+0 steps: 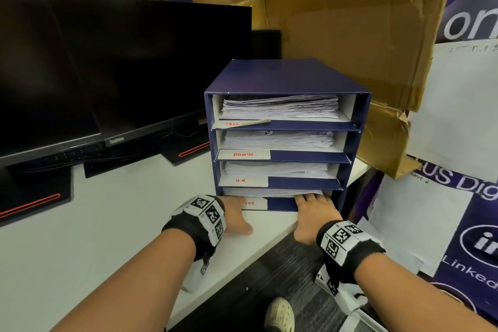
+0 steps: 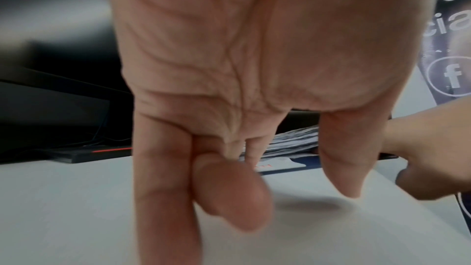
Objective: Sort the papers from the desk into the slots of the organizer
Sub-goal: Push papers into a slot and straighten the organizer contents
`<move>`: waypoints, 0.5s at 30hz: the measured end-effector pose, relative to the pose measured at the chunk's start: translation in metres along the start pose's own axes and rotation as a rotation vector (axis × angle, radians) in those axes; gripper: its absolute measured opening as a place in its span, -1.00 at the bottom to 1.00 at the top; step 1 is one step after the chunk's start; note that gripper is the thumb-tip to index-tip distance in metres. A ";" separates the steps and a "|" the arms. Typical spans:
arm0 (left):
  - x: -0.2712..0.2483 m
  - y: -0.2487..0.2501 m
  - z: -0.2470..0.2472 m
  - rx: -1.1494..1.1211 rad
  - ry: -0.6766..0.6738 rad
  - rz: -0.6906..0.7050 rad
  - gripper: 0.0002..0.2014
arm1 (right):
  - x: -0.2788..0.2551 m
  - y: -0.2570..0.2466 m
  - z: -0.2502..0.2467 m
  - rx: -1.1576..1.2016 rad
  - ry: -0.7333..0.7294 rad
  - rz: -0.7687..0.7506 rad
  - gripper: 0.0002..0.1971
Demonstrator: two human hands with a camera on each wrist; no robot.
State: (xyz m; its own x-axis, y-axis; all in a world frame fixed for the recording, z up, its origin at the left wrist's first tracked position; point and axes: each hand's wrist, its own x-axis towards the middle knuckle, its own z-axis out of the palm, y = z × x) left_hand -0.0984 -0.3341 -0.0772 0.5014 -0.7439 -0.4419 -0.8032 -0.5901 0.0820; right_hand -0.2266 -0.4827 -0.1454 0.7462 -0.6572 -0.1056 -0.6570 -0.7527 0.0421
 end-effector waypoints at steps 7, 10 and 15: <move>-0.008 0.000 0.012 0.050 0.053 0.021 -0.28 | -0.014 0.003 -0.014 0.049 -0.083 -0.021 -0.21; -0.006 -0.001 0.015 0.066 0.049 0.008 -0.26 | -0.014 0.007 -0.018 0.149 -0.068 -0.006 -0.27; 0.000 0.000 0.011 0.085 0.039 0.002 -0.27 | -0.009 0.006 -0.011 0.123 -0.009 0.044 -0.26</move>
State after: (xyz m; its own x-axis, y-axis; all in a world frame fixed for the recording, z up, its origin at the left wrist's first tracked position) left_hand -0.1014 -0.3306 -0.0867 0.5108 -0.7577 -0.4062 -0.8276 -0.5613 0.0062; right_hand -0.2359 -0.4817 -0.1331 0.7161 -0.6885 -0.1150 -0.6974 -0.7128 -0.0748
